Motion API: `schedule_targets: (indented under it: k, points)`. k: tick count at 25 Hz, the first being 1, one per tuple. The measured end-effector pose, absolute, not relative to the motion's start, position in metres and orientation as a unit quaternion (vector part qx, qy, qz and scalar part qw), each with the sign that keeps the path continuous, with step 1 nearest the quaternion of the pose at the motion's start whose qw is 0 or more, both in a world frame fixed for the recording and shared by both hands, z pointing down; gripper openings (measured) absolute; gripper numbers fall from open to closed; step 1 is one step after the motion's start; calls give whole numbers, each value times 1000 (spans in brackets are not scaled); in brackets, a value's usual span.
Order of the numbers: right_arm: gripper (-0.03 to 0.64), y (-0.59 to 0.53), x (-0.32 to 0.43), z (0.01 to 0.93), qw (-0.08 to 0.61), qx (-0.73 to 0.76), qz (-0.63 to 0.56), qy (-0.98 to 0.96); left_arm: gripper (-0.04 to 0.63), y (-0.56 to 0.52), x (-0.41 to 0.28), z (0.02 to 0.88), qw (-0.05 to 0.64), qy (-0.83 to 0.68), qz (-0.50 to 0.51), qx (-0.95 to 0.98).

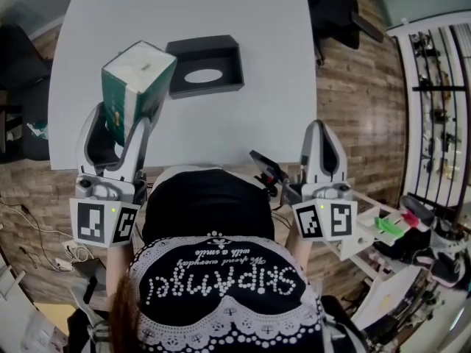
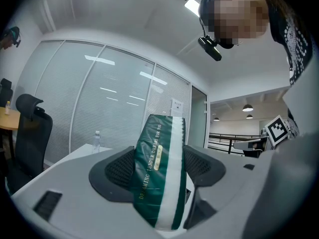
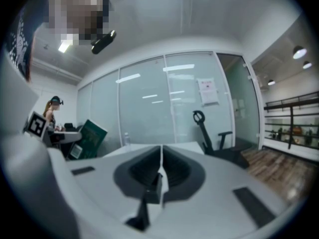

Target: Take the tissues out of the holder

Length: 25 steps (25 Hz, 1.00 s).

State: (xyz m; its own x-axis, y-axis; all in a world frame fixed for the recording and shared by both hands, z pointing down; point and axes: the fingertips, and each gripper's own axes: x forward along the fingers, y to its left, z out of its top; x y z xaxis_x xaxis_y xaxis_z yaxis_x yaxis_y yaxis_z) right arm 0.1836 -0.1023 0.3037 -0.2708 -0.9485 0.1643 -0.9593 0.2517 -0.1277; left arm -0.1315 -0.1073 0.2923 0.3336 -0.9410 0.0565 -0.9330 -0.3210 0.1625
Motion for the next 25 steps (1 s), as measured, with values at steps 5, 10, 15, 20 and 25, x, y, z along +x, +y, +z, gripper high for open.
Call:
schedule_targets:
  k: [5, 10, 15, 20, 25]
  points:
    - [34, -104, 184, 305, 30, 605, 102, -789, 334, -109, -130, 292, 85, -575, -27, 814]
    - [34, -104, 182, 303, 31, 603, 101, -791, 334, -108, -132, 290, 86, -576, -30, 812]
    - [34, -104, 181, 303, 32, 602, 102, -791, 334, -107, -134, 289, 86, -579, -31, 810]
    - [34, -105, 181, 304, 33, 602, 102, -791, 334, -108, -134, 290, 87, -579, -32, 810]
    - [34, -104, 179, 306, 44, 599, 99, -794, 334, -108, -133, 290, 87, -579, -33, 810]
